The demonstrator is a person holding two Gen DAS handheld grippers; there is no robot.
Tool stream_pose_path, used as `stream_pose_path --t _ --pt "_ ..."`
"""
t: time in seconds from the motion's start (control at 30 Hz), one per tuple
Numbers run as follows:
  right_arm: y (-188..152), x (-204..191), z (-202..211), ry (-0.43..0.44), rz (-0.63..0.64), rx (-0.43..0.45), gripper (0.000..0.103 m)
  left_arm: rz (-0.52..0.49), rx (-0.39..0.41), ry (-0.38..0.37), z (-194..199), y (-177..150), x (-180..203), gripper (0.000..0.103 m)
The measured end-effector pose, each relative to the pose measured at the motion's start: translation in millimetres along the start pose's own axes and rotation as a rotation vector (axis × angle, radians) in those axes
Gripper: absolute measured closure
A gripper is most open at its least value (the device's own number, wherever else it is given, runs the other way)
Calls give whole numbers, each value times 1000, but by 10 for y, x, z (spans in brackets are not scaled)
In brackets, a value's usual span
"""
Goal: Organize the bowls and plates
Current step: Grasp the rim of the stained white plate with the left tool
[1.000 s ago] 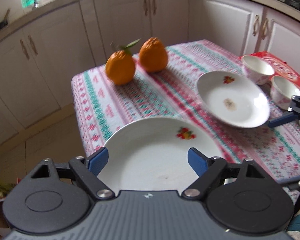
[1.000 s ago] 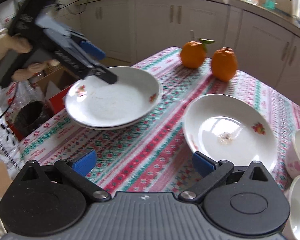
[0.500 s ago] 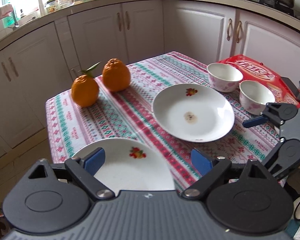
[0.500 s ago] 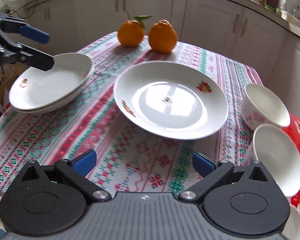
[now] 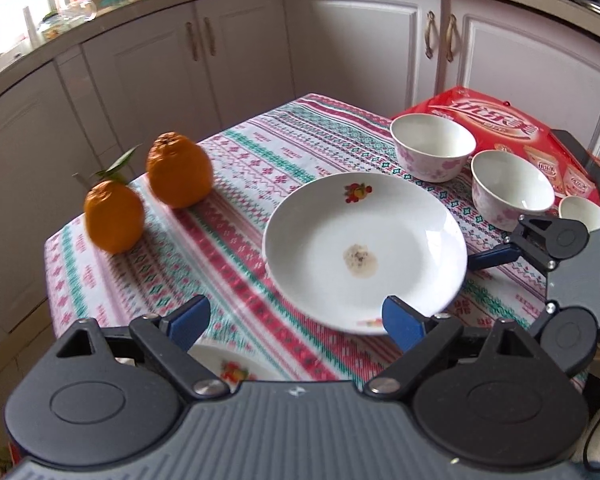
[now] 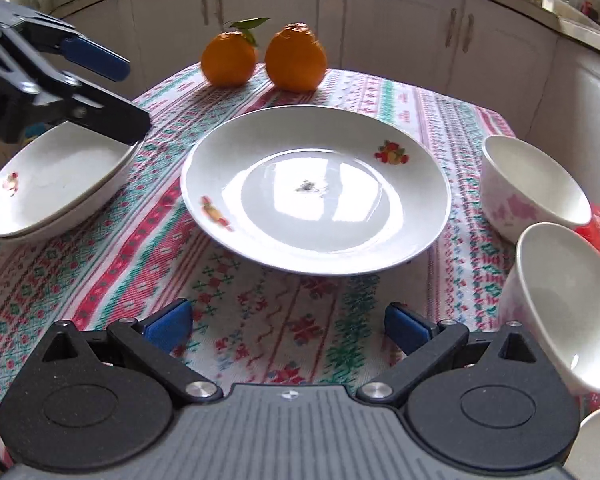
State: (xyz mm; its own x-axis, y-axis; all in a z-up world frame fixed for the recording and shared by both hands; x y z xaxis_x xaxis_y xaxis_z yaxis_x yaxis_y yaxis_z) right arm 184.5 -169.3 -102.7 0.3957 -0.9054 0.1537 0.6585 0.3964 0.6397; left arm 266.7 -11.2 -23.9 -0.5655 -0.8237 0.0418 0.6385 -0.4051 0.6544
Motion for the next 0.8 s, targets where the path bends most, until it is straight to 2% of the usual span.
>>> stream_pose_path --t 0.2,0.47,0.8 --pt "1 -2 -18 -34 -33 13 0 -40 -37 -44 -402 258 49 11" --pt "66 72 -84 -31 -35 13 0 -72 -119 -96 -933 487 99 12" --pt "125 135 -140 -33 -37 15 2 -93 -219 -152 -1267 628 90 20"
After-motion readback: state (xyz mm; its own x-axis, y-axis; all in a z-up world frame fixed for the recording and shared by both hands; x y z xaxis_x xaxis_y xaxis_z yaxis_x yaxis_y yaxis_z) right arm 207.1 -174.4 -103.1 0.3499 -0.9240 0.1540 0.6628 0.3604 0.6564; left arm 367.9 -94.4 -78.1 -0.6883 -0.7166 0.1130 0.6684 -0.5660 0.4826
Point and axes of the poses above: each gripper's, at about its wrist camera, not at the fingertips, and z roughly against the way its jaws point, x to its right, y to its top, the point moved 3 cm from there along -z, roughly the way its jaws point, and after that the axes turned 13 degrees about z, right-handed, at the moved point
